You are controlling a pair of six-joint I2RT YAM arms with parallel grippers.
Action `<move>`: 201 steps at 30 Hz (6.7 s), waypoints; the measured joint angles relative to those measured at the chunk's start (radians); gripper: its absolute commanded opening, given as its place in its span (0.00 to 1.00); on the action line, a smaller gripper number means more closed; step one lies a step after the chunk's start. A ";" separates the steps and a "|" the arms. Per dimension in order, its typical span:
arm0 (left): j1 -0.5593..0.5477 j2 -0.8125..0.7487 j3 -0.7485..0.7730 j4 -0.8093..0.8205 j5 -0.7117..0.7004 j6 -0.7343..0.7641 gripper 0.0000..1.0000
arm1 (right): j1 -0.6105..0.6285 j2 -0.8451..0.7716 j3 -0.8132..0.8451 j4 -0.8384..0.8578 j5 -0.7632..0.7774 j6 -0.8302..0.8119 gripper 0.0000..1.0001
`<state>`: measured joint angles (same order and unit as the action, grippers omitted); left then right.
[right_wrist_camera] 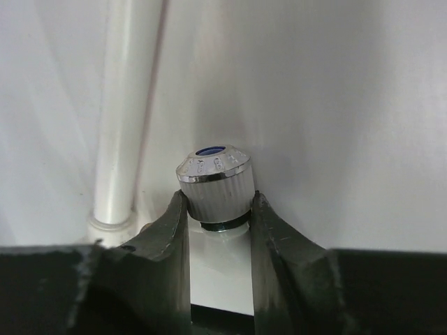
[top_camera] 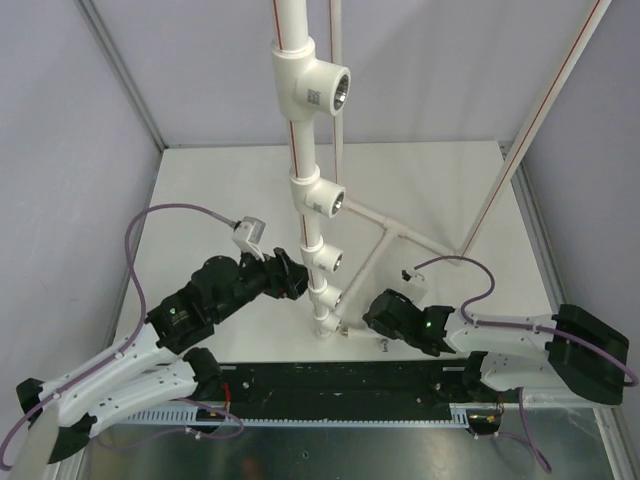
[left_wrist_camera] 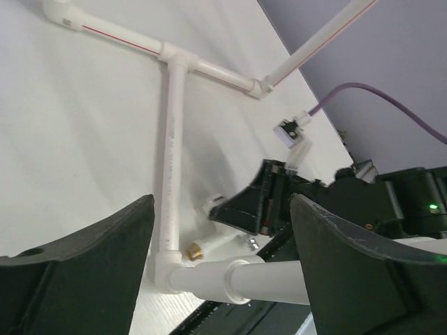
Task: Install the water faucets
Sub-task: Pick up the water faucet from the center of the board.
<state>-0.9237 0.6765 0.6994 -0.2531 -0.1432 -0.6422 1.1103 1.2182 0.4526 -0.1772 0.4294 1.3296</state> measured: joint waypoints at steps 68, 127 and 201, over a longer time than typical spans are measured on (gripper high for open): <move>0.103 0.637 0.472 0.290 0.701 0.154 0.01 | -0.179 -0.486 0.462 -0.091 0.160 -0.544 0.00; 0.075 0.595 0.605 0.466 0.995 -0.009 0.00 | -0.315 -0.765 0.484 -0.085 -0.553 -0.883 0.75; 0.389 -0.099 0.034 0.578 0.967 -0.032 1.00 | 0.144 -0.509 0.794 -0.420 -0.070 -1.252 0.00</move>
<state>-0.5346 0.5777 0.7338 0.3244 0.8242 -0.6746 1.2541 0.7094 1.2465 -0.5972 0.3595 0.0776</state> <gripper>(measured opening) 0.994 0.350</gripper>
